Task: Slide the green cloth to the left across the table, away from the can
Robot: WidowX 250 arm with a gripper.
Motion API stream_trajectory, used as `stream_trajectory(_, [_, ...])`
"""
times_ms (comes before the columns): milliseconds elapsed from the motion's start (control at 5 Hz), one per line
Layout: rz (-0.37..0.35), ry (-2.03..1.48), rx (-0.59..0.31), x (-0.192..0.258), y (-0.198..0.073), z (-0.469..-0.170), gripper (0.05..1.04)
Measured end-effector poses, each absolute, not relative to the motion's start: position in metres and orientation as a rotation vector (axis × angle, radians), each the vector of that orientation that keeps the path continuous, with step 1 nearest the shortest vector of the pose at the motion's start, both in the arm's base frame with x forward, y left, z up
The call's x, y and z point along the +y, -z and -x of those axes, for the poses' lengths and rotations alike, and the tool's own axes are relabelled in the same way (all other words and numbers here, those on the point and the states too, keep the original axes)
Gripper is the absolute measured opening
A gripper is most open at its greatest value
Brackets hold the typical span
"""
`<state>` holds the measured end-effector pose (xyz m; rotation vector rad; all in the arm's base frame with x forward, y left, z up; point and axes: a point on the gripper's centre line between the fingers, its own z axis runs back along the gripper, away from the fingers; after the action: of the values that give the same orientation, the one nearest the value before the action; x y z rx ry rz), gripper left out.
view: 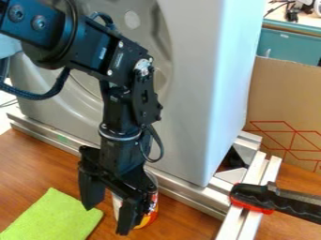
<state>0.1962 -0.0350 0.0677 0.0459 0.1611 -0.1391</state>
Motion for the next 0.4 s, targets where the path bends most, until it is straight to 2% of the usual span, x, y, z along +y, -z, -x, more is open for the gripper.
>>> stream_trajectory(200, [-0.047,0.142,0.175,-0.035,-0.064,-0.194,1.001])
stream_trajectory(400, [-0.041,0.123,0.104,-0.004,-0.056,-0.183,1.001])
